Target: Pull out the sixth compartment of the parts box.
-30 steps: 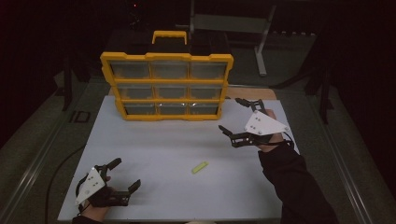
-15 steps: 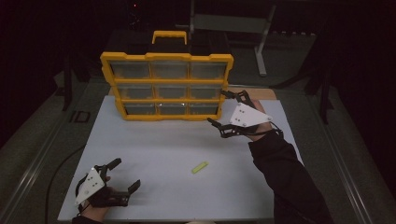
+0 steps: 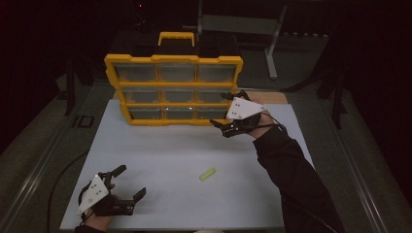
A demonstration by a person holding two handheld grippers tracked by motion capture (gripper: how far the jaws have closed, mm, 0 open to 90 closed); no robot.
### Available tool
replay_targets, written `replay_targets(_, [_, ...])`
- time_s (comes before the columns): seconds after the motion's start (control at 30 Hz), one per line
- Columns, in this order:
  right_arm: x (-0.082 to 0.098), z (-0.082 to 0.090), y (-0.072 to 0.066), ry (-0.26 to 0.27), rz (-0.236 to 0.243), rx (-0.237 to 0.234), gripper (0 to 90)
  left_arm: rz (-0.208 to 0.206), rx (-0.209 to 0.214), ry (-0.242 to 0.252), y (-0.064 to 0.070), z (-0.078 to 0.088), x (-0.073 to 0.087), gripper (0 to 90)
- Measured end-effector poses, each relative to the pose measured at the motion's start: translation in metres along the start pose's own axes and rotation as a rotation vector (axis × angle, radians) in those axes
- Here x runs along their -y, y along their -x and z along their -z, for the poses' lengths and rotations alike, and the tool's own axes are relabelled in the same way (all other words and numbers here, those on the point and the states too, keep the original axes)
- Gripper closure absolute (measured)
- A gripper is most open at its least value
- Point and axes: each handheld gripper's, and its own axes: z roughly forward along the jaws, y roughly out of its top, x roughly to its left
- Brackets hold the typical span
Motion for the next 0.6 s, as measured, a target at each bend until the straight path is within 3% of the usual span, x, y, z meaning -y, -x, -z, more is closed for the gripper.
replay_targets(0.13, [0.001, -0.010, 0.002, -0.034, 0.044, 0.009, 18.8, 0.000, 0.001, -0.001, 0.000, 0.000, 0.000, 0.2])
replay_targets(0.27, [-0.001, -0.020, 0.002, -0.065, 0.059, 0.001, 17.1, 0.003, 0.004, -0.004, 0.000, 0.000, 0.000, 0.3])
replay_targets(0.6, [0.002, -0.048, 0.001, -0.134, 0.042, -0.055, 12.0, 0.000, 0.004, -0.007, 0.000, 0.000, 0.001, 0.3])
